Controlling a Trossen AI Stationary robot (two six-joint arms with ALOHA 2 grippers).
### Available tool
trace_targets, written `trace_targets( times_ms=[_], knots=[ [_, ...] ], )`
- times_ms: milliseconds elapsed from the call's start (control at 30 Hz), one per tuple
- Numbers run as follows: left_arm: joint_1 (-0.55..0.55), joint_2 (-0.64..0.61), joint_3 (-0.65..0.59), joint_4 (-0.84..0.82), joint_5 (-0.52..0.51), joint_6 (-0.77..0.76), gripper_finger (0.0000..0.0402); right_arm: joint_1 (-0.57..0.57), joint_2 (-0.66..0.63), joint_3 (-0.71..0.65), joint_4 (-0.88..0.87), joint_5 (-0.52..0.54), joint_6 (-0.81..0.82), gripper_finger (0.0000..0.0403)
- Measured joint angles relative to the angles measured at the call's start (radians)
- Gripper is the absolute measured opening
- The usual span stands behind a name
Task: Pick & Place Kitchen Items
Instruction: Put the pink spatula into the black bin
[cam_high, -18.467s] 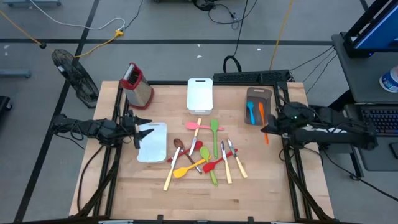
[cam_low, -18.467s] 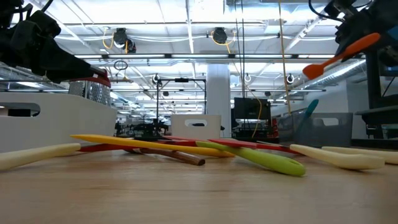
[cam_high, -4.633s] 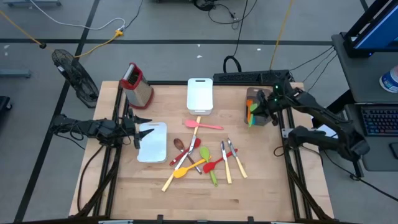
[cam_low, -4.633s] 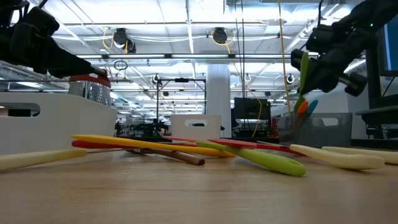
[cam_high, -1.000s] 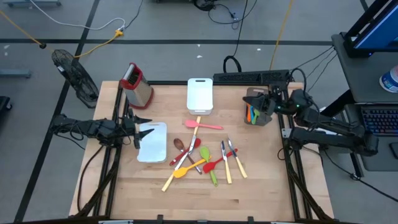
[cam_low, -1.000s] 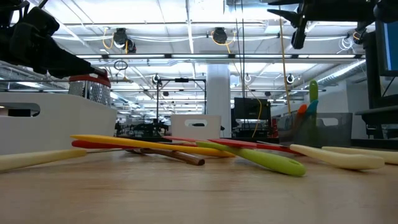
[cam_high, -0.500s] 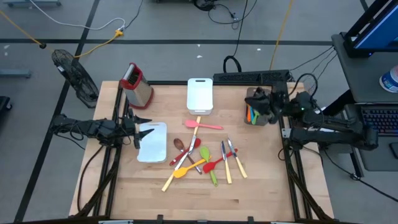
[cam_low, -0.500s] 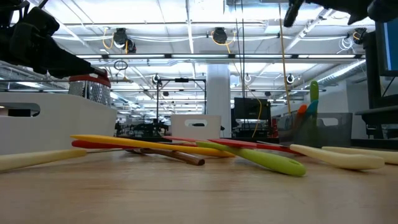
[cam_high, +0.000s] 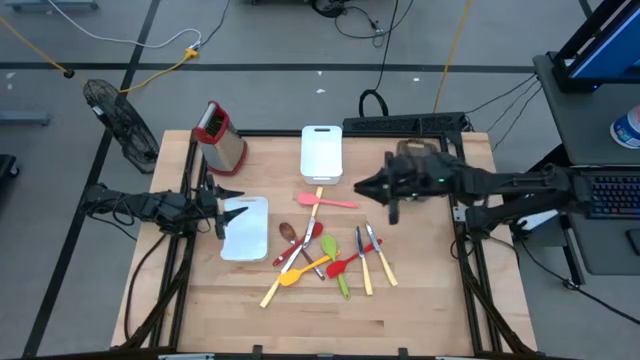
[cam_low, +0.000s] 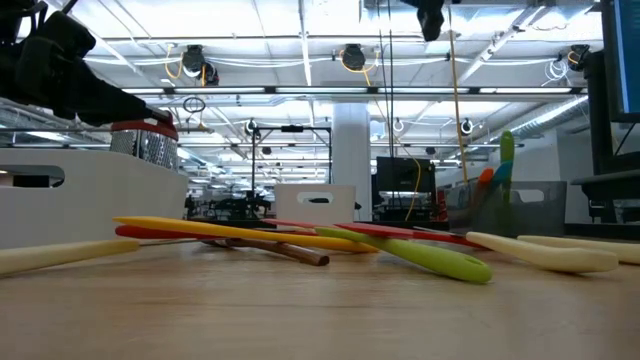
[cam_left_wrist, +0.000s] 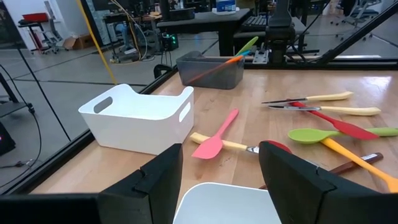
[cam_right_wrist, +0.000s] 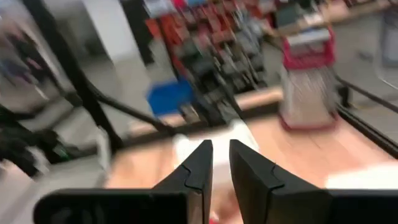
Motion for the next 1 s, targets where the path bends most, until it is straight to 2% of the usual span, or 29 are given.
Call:
trace_targets(
  times_ms=[133,433,700,1000],
  knots=[
    [0.000,0.000,0.000,-0.008,0.000,0.000,0.0218,0.031,0.101,0.121,-0.115,0.069,-0.046,0.0047],
    [0.000,0.000,0.000,-0.019,0.000,0.000,0.0218,0.048,0.305,0.295,-0.301,0.097,-0.069,0.0047],
    [0.000,0.000,0.000,-0.022,0.000,0.000,0.0218,0.048,0.451,0.335,-0.345,0.093,-0.078,0.0057],
    [0.000,0.000,0.000,-0.022,0.000,0.001,0.0218,0.038,0.514,0.335,-0.396,0.090,-0.097,0.0111]
  ],
)
